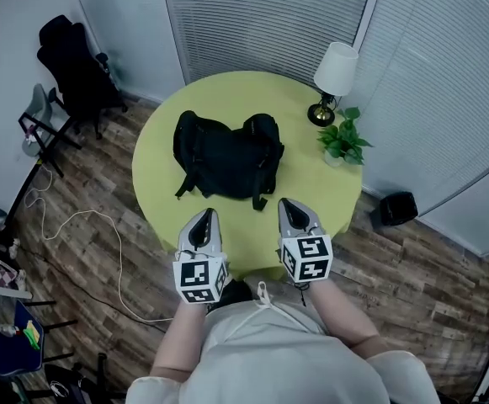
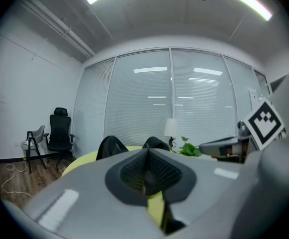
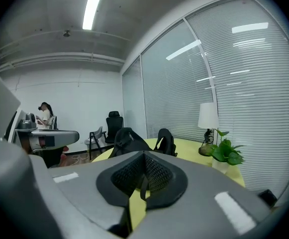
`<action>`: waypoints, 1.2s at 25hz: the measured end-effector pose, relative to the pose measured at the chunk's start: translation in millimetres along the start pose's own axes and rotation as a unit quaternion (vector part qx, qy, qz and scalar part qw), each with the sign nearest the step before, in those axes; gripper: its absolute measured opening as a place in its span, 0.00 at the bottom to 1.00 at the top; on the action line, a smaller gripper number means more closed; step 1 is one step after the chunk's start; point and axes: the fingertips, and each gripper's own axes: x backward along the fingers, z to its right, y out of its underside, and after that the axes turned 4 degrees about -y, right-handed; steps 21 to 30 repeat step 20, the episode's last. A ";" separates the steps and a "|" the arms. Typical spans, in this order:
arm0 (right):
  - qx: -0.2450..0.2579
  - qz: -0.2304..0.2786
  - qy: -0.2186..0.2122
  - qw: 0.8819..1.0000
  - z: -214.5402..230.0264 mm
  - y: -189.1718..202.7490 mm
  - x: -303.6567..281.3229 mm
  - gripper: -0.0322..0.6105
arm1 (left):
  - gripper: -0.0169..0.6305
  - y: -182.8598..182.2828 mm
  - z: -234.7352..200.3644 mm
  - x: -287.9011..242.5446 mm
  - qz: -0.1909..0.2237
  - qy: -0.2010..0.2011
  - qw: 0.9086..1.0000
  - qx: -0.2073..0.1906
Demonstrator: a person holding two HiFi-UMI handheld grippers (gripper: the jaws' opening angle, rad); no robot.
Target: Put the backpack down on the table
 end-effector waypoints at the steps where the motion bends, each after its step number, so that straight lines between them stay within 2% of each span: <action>1: 0.002 -0.001 0.000 1.000 -1.0 -0.1 0.5 0.05 | 0.04 -1.9 0.6 0.1 0.001 0.003 1.000 -0.003; 16: 0.011 -0.011 0.002 1.000 -0.4 2.4 -4.0 0.05 | 0.04 4.9 -11.0 -9.7 -0.024 0.030 0.999 -0.001; 30: 0.003 -0.013 0.002 1.000 0.3 4.6 -8.4 0.05 | 0.04 8.4 -14.5 -13.9 -0.030 0.028 0.999 0.001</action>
